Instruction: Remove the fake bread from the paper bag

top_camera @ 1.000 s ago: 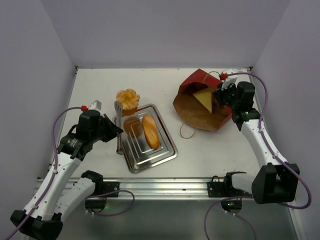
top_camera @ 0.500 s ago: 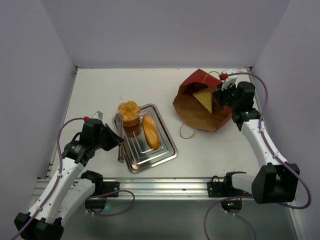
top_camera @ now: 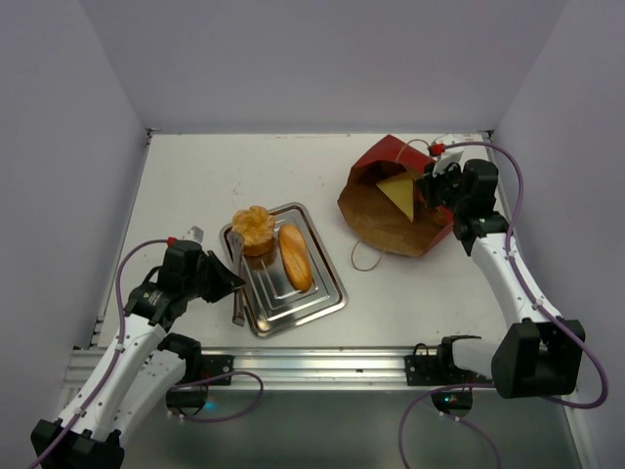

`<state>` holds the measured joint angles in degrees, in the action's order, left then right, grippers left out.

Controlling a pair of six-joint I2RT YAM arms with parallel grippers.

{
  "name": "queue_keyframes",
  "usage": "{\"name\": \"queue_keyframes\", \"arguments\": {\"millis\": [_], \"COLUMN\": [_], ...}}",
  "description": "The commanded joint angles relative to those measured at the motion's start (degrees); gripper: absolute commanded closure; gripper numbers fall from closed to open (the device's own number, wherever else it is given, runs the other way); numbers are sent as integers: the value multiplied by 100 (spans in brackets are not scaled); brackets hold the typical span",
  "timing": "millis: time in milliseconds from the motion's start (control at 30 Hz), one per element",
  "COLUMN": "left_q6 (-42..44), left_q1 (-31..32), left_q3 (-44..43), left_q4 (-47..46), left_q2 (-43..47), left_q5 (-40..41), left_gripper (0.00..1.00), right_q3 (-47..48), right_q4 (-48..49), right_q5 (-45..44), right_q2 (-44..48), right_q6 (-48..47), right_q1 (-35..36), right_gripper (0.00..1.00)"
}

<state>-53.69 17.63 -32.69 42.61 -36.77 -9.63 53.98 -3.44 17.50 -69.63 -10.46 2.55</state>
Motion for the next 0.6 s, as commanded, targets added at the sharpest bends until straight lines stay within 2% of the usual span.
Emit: {"name": "queue_keyframes", "arguments": {"millis": [0,67,167,567], "left_q6": [-71,-62,-71,-89], "left_q1": [-58,-58,-58,-58], "left_q3": [-18,-27,-45,-247], "left_q4": [-403,-394,-385,-166], "left_q2": [65,65,74,179], "left_q5": [-285,-285,-312,-136], "left_gripper": [85,74,66,57], "right_q3": [-10,-19,-19,-19], "right_q4": [28,28,28,28], "right_q5": [122,122,122,122], "right_q2": [98,98,98,98], "right_q6": [79,79,79,79], "right_q1": [-9,-17,-17,-17], "right_gripper": [100,100,100,100]}}
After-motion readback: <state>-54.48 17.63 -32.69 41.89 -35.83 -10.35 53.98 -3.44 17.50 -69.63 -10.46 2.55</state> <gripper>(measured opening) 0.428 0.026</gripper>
